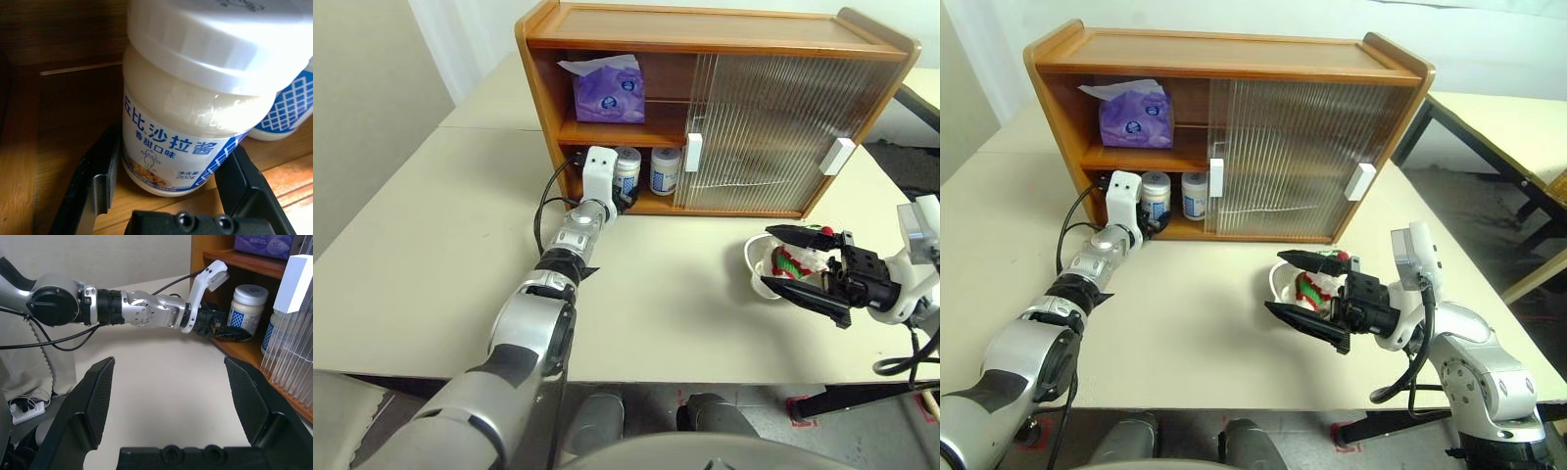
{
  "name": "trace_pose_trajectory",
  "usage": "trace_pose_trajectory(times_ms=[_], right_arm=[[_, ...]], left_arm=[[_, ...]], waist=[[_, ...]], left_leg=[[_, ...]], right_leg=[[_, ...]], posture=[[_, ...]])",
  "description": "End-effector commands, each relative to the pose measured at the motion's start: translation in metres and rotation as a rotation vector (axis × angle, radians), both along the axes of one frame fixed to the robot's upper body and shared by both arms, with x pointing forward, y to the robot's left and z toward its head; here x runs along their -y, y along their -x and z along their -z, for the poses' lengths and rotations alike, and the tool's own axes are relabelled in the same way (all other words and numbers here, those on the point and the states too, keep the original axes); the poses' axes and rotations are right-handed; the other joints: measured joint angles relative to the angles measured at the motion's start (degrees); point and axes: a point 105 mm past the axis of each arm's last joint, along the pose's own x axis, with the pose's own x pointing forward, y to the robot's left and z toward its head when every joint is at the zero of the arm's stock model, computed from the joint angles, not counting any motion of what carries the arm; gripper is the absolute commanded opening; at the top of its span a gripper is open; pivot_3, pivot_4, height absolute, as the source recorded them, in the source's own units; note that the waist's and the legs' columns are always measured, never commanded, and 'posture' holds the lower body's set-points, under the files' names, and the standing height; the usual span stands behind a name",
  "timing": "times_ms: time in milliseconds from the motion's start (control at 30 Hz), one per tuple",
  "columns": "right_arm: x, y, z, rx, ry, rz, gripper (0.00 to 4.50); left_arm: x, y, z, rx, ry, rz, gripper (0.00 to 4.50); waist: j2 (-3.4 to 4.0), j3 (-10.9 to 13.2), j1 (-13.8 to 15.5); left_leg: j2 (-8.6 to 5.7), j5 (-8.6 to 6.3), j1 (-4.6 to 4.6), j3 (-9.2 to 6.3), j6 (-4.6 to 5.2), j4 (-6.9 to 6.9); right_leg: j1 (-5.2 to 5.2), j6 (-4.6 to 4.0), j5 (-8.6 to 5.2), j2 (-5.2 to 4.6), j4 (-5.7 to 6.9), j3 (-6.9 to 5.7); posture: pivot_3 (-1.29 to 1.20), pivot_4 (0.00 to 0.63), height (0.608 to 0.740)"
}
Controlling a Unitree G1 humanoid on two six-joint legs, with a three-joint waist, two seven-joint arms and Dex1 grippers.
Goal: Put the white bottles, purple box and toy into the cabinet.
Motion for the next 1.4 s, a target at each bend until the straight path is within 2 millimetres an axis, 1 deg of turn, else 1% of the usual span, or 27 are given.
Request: trace_pose_trajectory(times_ms=[33, 633, 700, 733, 767, 1167, 1300, 1400], right_arm=[[0.003, 0.001, -0.001, 0.009, 0.009, 0.013, 4.50], [0.005, 0.001, -0.002, 0.011, 0.016, 0.015, 4.50], [0.005, 0.001, -0.002, 0.011, 0.016, 0.016, 4.50], [0.005, 0.001, -0.002, 0.011, 0.016, 0.017, 4.50], [0.005, 0.001, -0.002, 0.010, 0.016, 0.017, 4.50], [0.005, 0.000, -0.002, 0.011, 0.016, 0.008, 4.50], [0.005, 0.000, -0.002, 0.011, 0.015, 0.005, 4.50], [0.004, -0.001, -0.001, 0.009, 0.012, 0.004, 4.50]], left_arm=[[-0.003, -0.007, -0.012, 0.029, 0.018, -0.030, 3.11], [-0.002, -0.010, -0.014, 0.030, 0.034, -0.065, 3.11], [-0.003, -0.010, -0.013, 0.028, 0.033, -0.065, 3.82], [-0.003, -0.010, -0.012, 0.028, 0.031, -0.063, 4.04], [-0.003, -0.009, -0.012, 0.028, 0.029, -0.061, 4.43], [-0.001, -0.006, -0.009, 0.043, 0.034, -0.035, 4.47], [-0.003, -0.002, -0.007, 0.054, 0.041, -0.021, 4.47], [-0.006, 0.006, -0.001, 0.065, 0.040, 0.002, 4.47]], waist=[[-0.01, 0.0, -0.1], [-0.05, 0.1, -0.2], [-0.05, 0.1, -0.3], [-0.05, 0.1, -0.3], [-0.05, 0.1, -0.3], [-0.06, 0.1, -0.3], [-0.06, 0.1, -0.3], [-0.04, 0.1, -0.5]], left_leg=[[0.00, 0.00, 0.00, 0.00, 0.00, 0.00], [-0.03, 0.05, -0.01, 0.03, 0.04, 0.00], [-0.03, 0.05, -0.01, 0.03, 0.04, 0.00], [-0.03, 0.05, -0.01, 0.03, 0.04, 0.00], [-0.03, 0.05, -0.01, 0.03, 0.04, 0.00], [-0.05, 0.05, -0.02, 0.04, 0.04, 0.00], [-0.06, 0.05, -0.02, 0.04, 0.04, -0.01], [-0.07, 0.05, -0.01, 0.08, 0.04, -0.05]], right_leg=[[0.00, 0.00, 0.00, 0.00, 0.00, 0.00], [0.00, 0.07, 0.04, 0.01, 0.00, 0.00], [0.00, 0.07, 0.04, 0.01, 0.00, 0.00], [0.00, 0.07, 0.04, 0.01, 0.00, 0.00], [0.00, 0.07, 0.04, 0.01, 0.00, 0.00], [0.00, 0.07, 0.03, 0.01, 0.00, 0.00], [0.00, 0.07, 0.03, 0.01, 0.00, -0.01], [0.00, 0.06, 0.03, 0.01, -0.02, 0.01]], posture=[[0.05, 0.018, 0.740], [0.04, 0.020, 0.740], [0.04, 0.020, 0.740], [0.04, 0.020, 0.740], [0.04, 0.019, 0.740], [0.05, 0.017, 0.740], [0.05, 0.015, 0.740], [0.05, 0.017, 0.740]])
